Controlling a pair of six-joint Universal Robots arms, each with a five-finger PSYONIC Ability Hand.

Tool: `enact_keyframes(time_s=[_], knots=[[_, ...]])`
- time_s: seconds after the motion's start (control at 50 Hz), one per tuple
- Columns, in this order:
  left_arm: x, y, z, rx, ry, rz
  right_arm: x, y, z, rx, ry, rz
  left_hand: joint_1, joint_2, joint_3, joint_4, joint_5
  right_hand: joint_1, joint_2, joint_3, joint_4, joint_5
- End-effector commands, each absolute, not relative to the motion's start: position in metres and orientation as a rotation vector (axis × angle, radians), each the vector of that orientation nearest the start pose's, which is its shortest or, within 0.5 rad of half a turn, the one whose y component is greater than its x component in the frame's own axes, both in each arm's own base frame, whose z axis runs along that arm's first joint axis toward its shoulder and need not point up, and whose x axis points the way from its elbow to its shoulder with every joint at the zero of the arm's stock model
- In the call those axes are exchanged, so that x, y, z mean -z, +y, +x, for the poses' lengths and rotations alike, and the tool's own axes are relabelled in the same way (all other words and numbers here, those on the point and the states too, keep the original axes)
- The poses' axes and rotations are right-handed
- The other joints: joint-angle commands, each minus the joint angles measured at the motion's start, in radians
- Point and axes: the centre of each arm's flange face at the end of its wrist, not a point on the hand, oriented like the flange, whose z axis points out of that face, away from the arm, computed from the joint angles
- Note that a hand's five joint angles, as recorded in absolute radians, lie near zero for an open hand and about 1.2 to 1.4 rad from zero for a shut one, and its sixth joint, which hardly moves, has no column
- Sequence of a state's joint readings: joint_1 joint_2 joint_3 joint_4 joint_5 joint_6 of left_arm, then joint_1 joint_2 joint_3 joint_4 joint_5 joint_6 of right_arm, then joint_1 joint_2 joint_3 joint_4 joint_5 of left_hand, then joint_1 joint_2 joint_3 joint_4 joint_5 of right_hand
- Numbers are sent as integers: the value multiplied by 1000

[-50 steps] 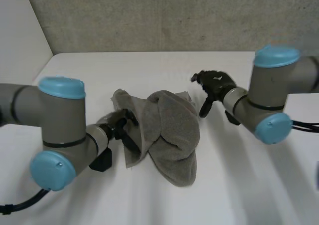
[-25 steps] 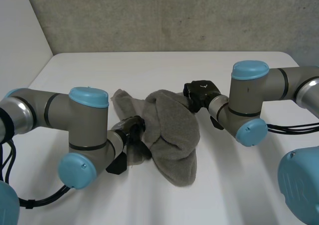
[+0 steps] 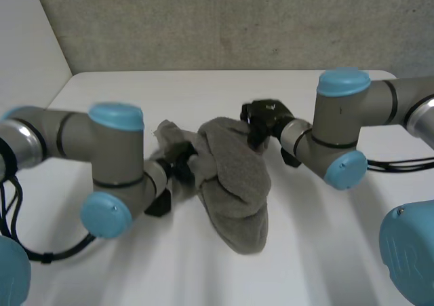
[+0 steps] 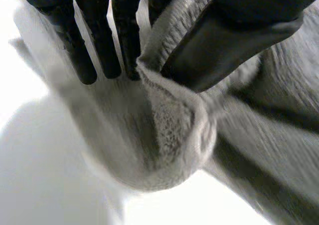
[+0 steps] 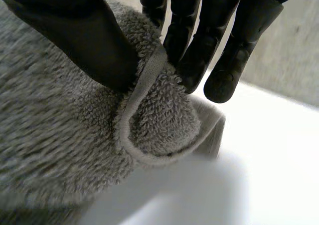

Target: Fold the towel.

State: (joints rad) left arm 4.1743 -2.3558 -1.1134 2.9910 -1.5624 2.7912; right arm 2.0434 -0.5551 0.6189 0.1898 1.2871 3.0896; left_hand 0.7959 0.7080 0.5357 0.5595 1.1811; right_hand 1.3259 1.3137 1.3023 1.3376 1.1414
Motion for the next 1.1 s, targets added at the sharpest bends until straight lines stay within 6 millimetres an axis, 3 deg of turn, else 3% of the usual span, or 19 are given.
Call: enact_keyframes(time_s=[0.02, 0.04, 0.06, 0.08, 0.1, 0.12, 0.14, 0.18, 0.22, 0.32, 0.38, 0.42, 0.48, 0.52, 0.54, 0.58, 0.72, 0.84, 1.1], knots=[[-229, -372, -311, 2244, 2613, 471, -276, -392, 362, 2024, 1634, -802, 600, 688, 861, 837, 41, 70, 83, 94, 59, 80], [-229, -372, -311, 2246, 2611, 471, -310, -394, 359, 2167, 1508, -793, 600, 688, 861, 837, 41, 70, 83, 94, 59, 80], [-265, -389, -308, 2398, 2425, 484, -310, -394, 359, 2169, 1507, -793, 600, 688, 861, 837, 41, 70, 83, 94, 59, 80], [-266, -389, -308, 2399, 2423, 484, -342, -395, 355, 2301, 1379, -764, 600, 688, 861, 837, 41, 70, 83, 94, 59, 80], [-308, -404, -305, 2570, 2188, 492, -369, -391, 353, 2409, 1257, -725, 600, 688, 861, 837, 41, 70, 83, 94, 59, 80], [-344, -410, -301, 2709, 1987, 476, -369, -391, 353, 2410, 1256, -725, 600, 688, 861, 837, 41, 70, 83, 94, 59, 80], [-344, -410, -301, 2710, 1985, 476, -392, -389, 348, 2498, 1154, -670, 600, 688, 861, 837, 41, 70, 83, 94, 59, 80], [-408, -408, -292, 2932, 1606, 421, -410, -385, 345, 2565, 1068, -632, 600, 688, 861, 837, 41, 70, 83, 94, 59, 80], [-426, -405, -288, 2990, 1484, 411, -444, -371, 339, 2638, 931, -581, 600, 688, 861, 837, 41, 70, 83, 94, 59, 80], [-438, -398, -281, 3001, 1461, 430, -435, -369, 343, 2584, 979, -671, 600, 688, 861, 837, 41, 70, 83, 94, 59, 80], [-408, -408, -269, 2857, 1689, 426, -407, -368, 352, 2452, 1102, -828, 600, 688, 861, 837, 41, 70, 83, 94, 59, 80], [-366, -411, -262, 2708, 1943, 437, -391, -364, 357, 2378, 1174, -895, 600, 688, 861, 837, 41, 70, 83, 94, 59, 80], [-343, -408, -262, 2638, 2077, 438, -353, -362, 360, 2233, 1361, -1009, 542, 630, 802, 778, -18, 70, 83, 94, 59, 80], [-300, -400, -262, 2509, 2305, 455, -335, -360, 359, 2160, 1462, -1058, -88, -1, 172, 148, -648, 70, 83, 94, 59, 80], [-300, -400, -262, 2508, 2306, 455, -317, -357, 358, 2080, 1554, -1107, -92, -4, 168, 144, -652, 70, 83, 94, 59, 80], [-259, -387, -266, 2361, 2514, 477, -300, -351, 356, 1994, 1638, -1151, -542, -454, -282, -306, -1102, 70, 83, 94, 59, 80], [-198, -364, -266, 2109, 2840, 383, -250, -323, 342, 1727, 1856, -1294, -594, -506, -334, -358, -1154, 70, 83, 94, 59, 80], [-161, -347, -269, 1930, 3037, 256, -251, -298, 345, 1702, 1834, -1363, -594, -506, -334, -358, -1154, 70, 83, 94, 59, 80], [-151, -312, -298, 1835, 3244, 160, -313, -253, 348, 1903, 1812, -1250, -600, -512, -340, -364, -1160, 70, 83, 94, 59, 80]])
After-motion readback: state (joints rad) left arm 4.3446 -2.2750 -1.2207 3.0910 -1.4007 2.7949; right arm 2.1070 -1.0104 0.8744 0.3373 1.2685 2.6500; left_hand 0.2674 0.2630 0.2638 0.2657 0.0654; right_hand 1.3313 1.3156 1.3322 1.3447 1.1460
